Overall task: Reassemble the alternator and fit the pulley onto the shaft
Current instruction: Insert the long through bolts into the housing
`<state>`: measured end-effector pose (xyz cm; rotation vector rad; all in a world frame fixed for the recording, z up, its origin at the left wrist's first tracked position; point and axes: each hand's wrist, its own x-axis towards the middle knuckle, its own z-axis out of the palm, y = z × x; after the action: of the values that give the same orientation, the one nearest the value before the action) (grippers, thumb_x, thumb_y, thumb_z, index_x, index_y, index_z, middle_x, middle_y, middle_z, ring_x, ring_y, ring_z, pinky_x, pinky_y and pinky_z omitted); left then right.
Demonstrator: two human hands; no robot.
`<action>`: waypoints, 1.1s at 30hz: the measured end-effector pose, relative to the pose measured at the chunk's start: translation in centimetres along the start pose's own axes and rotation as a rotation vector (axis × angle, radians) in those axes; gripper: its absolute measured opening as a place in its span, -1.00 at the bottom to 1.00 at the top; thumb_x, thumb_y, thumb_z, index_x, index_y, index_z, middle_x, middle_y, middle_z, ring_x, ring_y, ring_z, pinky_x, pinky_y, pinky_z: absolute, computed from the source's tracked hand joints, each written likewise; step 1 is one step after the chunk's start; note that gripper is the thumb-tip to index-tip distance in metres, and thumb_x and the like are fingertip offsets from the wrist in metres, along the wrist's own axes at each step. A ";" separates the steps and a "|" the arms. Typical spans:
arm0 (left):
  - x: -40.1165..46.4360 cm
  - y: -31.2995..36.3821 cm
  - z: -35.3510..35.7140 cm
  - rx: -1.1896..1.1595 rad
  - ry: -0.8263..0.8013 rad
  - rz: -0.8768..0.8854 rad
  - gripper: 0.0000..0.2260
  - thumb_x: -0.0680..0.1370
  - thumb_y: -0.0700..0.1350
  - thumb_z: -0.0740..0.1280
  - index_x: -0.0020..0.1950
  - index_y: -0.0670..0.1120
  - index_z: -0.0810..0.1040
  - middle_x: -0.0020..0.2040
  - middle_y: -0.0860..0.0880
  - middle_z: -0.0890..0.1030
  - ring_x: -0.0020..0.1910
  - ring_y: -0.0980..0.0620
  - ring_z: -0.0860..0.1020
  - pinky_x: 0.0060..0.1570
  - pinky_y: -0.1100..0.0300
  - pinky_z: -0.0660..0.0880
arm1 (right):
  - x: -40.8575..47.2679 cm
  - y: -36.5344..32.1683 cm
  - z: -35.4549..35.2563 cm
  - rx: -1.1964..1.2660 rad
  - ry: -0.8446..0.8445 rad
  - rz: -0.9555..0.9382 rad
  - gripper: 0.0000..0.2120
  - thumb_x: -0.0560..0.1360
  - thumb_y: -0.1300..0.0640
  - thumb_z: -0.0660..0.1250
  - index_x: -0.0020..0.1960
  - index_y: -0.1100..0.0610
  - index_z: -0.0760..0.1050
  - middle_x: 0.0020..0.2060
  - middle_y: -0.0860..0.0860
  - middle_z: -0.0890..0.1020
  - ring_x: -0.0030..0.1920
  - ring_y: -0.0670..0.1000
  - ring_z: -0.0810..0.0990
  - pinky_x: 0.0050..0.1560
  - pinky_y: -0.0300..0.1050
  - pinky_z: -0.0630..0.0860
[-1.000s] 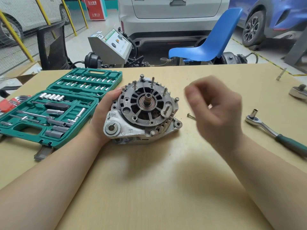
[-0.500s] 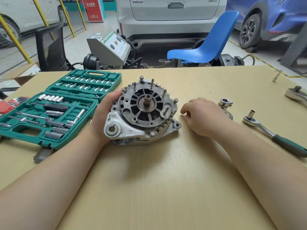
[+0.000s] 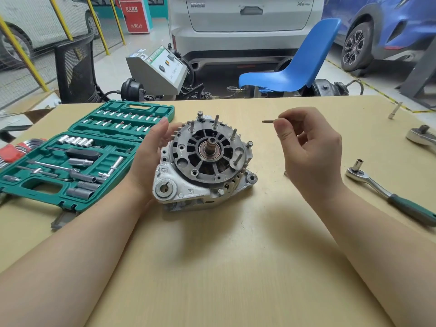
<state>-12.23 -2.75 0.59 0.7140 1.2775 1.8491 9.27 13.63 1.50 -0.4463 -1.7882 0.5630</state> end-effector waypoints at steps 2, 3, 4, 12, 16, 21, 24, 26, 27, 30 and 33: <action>0.2 0.2 0.0 0.023 0.062 0.040 -0.56 0.71 0.17 0.18 -0.05 -0.01 0.78 -0.01 -0.14 0.75 0.01 -0.17 0.73 0.04 -0.08 0.69 | -0.5 -0.4 0.2 0.064 -0.013 -0.012 -0.91 0.64 0.12 0.37 0.05 0.14 0.59 -0.20 -0.11 0.66 -0.18 -0.08 0.67 -0.16 -0.18 0.54; 0.1 0.4 0.0 0.061 0.097 0.064 -0.58 0.69 0.18 0.21 -0.05 -0.01 0.78 0.00 -0.17 0.73 0.05 -0.23 0.69 0.15 -0.19 0.65 | -0.7 -0.6 0.4 0.098 -0.025 -0.018 -0.92 0.64 0.13 0.38 0.06 0.15 0.58 -0.21 -0.07 0.67 -0.18 -0.05 0.69 -0.17 -0.11 0.58; 0.2 0.3 -0.3 0.107 0.141 0.105 -0.58 0.65 0.19 0.22 -0.05 -0.02 0.78 0.02 -0.20 0.72 0.11 -0.28 0.66 0.28 -0.31 0.58 | -1.0 -0.8 0.5 0.129 -0.040 -0.022 -0.92 0.63 0.16 0.38 0.07 0.16 0.57 -0.22 -0.04 0.68 -0.19 -0.03 0.71 -0.18 -0.05 0.61; -1.0 0.1 -0.3 0.232 0.191 0.197 -0.60 0.62 0.29 0.25 0.19 0.13 0.77 0.33 -0.16 0.69 0.35 -0.25 0.64 0.44 -0.39 0.46 | -3.7 -3.5 2.1 0.416 -0.102 0.269 -0.94 0.63 0.21 0.35 0.09 0.10 0.55 -0.11 -0.01 0.76 -0.04 0.05 0.75 -0.03 -0.12 0.63; -0.9 -0.2 -0.2 0.186 0.159 0.113 -0.46 0.60 0.31 0.30 0.45 0.02 0.60 0.41 -0.05 0.66 0.41 -0.03 0.63 0.37 -0.03 0.57 | -4.9 -4.4 3.0 0.509 -0.093 0.525 -0.92 0.65 0.13 0.30 0.07 0.00 0.57 -0.01 -0.03 0.76 0.06 0.01 0.74 0.13 0.07 0.63; -1.2 -0.9 0.7 -0.009 0.108 0.073 -0.52 0.75 0.17 0.13 0.31 -0.11 0.70 0.23 -0.21 0.74 0.24 -0.20 0.72 0.14 -0.02 0.67 | -4.0 -4.5 3.8 0.629 0.003 0.661 -0.93 0.68 0.15 0.27 0.10 0.06 0.54 -0.04 -0.01 0.77 -0.01 0.04 0.76 -0.06 -0.01 0.70; -1.5 -1.7 1.8 -0.034 0.155 0.114 -0.54 0.74 0.17 0.19 0.30 -0.12 0.72 0.27 -0.25 0.71 0.30 -0.27 0.68 0.35 -0.22 0.60 | -2.4 -3.6 4.2 0.640 0.027 0.706 -0.92 0.69 0.19 0.26 0.11 0.10 0.53 -0.05 -0.01 0.76 -0.08 0.05 0.77 -0.18 -0.12 0.67; -1.8 -2.2 2.4 0.039 0.267 0.171 -0.51 0.70 0.22 0.24 0.35 -0.13 0.68 0.29 -0.23 0.70 0.34 -0.25 0.66 0.47 -0.30 0.48 | -1.5 -2.9 4.3 0.615 0.028 0.700 -0.91 0.69 0.21 0.25 0.12 0.12 0.53 -0.03 0.01 0.76 -0.07 0.08 0.76 -0.17 -0.07 0.67; -1.9 -2.4 2.6 0.080 0.309 0.208 -0.54 0.68 0.24 0.26 0.31 -0.08 0.69 0.26 -0.17 0.72 0.31 -0.19 0.67 0.46 -0.28 0.48 | -1.1 -2.6 4.1 0.587 0.037 0.678 -0.91 0.69 0.20 0.25 0.13 0.12 0.53 -0.02 0.01 0.76 -0.05 0.09 0.75 -0.13 -0.04 0.68; -2.2 -2.8 3.0 0.178 0.366 0.301 -0.70 0.63 0.27 0.26 0.08 0.19 0.72 0.15 0.02 0.74 0.24 0.02 0.68 0.39 -0.11 0.51 | -0.6 -2.3 3.3 0.463 0.101 0.522 -0.89 0.66 0.16 0.30 0.12 0.07 0.59 -0.05 -0.02 0.75 -0.05 0.07 0.72 -0.08 -0.02 0.65; -2.0 -2.7 3.1 0.222 0.364 0.332 -0.73 0.68 0.21 0.21 0.00 0.29 0.71 0.05 0.17 0.72 0.16 0.17 0.66 0.27 0.09 0.50 | -0.9 -3.1 2.5 0.420 0.098 0.318 -0.88 0.62 0.15 0.40 0.11 0.02 0.67 -0.10 -0.04 0.73 -0.11 -0.01 0.66 -0.08 -0.09 0.58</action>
<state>-7.98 -2.26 -0.93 0.7663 1.7010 2.1998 7.09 10.19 2.01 -0.4576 -1.4619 1.0947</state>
